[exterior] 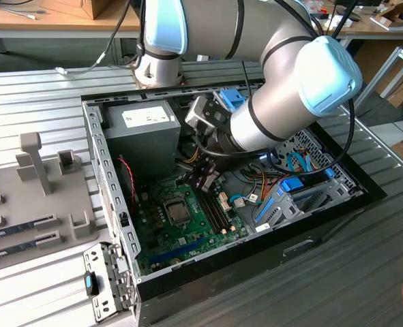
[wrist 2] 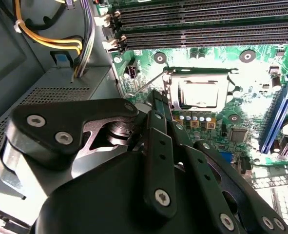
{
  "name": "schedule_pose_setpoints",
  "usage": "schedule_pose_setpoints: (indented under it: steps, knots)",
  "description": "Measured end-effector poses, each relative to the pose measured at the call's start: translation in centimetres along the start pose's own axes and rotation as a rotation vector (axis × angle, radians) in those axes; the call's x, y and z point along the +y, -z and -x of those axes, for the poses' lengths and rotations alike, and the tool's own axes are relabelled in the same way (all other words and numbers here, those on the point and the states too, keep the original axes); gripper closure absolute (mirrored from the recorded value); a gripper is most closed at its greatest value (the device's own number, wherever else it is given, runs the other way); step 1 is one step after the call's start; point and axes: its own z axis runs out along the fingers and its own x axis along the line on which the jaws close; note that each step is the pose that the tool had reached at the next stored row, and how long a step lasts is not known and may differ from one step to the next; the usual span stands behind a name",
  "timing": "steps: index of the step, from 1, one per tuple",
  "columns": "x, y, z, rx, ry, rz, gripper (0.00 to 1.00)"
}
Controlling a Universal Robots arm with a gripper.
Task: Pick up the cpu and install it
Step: 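Close the cpu cover, then install the first cpu locking lever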
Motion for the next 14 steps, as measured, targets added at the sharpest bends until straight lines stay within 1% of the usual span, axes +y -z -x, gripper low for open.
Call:
schedule_pose_setpoints:
  steps: [2, 4, 8, 13, 14]
  knots:
    - [-0.36, 0.01, 0.35, 0.0002, 0.0, 0.0001, 0.89]
    - [-0.47, 0.02, 0.73, 0.0007, 0.0, -0.0005, 0.89]
    - [0.22, -0.34, 1.83, 0.0012, 0.0, -0.0008, 0.89]
    - [0.21, -0.4, 2.46, 0.0012, 0.0, -0.0008, 0.89]
    - [0.16, -0.41, 2.73, 0.0013, 0.0, -0.0008, 0.89]
